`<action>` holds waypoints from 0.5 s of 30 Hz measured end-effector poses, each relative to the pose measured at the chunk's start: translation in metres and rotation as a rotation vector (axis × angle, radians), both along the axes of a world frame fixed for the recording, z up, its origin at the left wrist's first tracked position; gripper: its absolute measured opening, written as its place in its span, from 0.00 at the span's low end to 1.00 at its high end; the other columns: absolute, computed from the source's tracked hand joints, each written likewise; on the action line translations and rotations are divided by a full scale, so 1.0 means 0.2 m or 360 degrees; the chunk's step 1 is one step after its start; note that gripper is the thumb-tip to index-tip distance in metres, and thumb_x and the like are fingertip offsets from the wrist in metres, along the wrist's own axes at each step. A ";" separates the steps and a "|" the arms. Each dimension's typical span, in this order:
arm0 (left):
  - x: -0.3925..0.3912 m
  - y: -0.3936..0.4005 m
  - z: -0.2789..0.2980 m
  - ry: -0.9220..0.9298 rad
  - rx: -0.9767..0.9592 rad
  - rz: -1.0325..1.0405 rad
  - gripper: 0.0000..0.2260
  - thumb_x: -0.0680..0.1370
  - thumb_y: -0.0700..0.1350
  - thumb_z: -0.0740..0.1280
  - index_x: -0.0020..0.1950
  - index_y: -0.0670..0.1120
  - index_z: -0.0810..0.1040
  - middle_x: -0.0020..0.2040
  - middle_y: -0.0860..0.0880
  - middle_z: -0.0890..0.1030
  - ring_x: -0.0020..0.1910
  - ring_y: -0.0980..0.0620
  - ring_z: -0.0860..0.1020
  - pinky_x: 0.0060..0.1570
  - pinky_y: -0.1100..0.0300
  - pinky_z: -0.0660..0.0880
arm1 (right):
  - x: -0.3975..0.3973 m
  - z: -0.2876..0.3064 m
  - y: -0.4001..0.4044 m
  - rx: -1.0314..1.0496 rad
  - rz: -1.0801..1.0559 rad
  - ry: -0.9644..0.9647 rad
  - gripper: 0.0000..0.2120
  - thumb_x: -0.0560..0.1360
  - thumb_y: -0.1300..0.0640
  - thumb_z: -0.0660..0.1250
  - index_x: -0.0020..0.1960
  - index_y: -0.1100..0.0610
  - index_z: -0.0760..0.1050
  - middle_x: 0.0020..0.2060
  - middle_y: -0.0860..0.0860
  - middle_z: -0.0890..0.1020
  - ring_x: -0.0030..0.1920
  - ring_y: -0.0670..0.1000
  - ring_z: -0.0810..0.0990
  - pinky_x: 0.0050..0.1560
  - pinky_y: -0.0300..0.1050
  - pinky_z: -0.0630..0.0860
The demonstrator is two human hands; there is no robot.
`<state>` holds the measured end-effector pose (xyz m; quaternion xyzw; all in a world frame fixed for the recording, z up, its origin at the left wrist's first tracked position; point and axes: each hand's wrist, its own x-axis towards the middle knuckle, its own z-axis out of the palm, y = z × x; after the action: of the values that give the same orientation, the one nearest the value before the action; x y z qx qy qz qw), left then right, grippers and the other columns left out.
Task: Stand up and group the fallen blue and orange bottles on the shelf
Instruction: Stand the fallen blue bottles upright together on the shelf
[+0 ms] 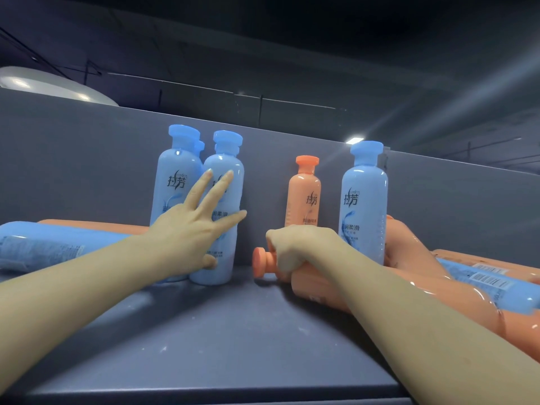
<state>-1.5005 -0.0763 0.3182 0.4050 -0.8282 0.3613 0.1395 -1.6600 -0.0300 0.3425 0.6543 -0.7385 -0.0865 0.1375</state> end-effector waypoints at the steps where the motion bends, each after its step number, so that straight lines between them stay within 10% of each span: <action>1: 0.00 0.00 0.00 -0.0051 -0.0025 0.0014 0.38 0.75 0.59 0.62 0.76 0.59 0.40 0.61 0.48 0.18 0.73 0.39 0.30 0.61 0.57 0.71 | 0.00 0.00 0.00 -0.0006 0.0008 0.0015 0.14 0.75 0.62 0.64 0.60 0.59 0.70 0.42 0.53 0.72 0.45 0.56 0.71 0.29 0.42 0.62; 15: -0.02 0.00 0.00 -0.0105 -0.0148 0.0131 0.37 0.74 0.64 0.59 0.76 0.58 0.43 0.70 0.46 0.23 0.73 0.38 0.30 0.59 0.56 0.65 | -0.02 0.00 -0.03 -0.0080 -0.0015 0.0000 0.16 0.75 0.61 0.64 0.62 0.59 0.69 0.37 0.52 0.70 0.45 0.56 0.70 0.30 0.42 0.63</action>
<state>-1.5053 -0.0757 0.3177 0.4197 -0.7973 0.4181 0.1158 -1.6650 -0.0356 0.3419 0.6473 -0.7435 -0.0685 0.1534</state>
